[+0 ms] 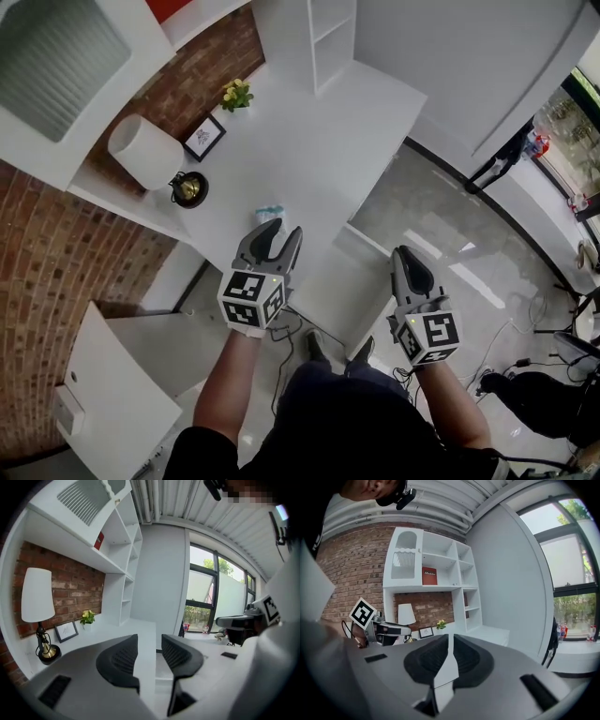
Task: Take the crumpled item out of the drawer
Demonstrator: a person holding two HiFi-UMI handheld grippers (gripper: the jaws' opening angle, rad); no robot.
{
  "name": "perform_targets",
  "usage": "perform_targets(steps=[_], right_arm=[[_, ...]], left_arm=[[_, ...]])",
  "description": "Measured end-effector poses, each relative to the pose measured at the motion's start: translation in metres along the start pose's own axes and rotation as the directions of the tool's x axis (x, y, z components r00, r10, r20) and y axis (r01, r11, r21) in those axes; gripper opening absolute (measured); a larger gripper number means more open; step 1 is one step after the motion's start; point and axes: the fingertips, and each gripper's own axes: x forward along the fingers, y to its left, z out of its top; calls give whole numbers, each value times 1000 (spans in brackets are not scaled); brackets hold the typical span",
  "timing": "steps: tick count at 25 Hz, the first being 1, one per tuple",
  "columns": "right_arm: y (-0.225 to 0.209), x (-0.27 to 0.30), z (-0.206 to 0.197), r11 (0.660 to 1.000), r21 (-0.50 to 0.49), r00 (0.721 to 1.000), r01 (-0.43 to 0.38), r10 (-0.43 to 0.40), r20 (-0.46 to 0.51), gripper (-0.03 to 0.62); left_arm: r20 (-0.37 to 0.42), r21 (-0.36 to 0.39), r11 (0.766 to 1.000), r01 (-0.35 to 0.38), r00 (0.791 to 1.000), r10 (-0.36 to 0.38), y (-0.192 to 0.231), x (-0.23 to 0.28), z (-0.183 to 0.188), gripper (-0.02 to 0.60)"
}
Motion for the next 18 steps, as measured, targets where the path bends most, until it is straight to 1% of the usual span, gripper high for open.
perform_targets(steps=[4,7,8,11,15,18], right_arm=[[3,-10,18,1000,-23,999,-12,13,45,32],[7,-23,33,999,-45,998,-6,9,69,31],[8,-28,40,998,-58,995,-3,9,94,24],[15,-42,60,996,-90,985,-2,17,170,14],[22,-62,76,994,-108,975,-8,32,222,6],[27,-75,83,993,-118,969,-15,43,241,3]], left_arm=[[71,41,999,-13,997,10,-26,-20,25,139],[126,106,993,-49,991,35,-44,-36,40,79],[141,121,991,-56,989,39,-50,-41,43,64],[184,122,991,-61,982,38,-65,-59,54,43],[229,123,990,-67,973,37,-83,-80,66,37],[258,132,988,-77,965,41,-94,-96,75,34]])
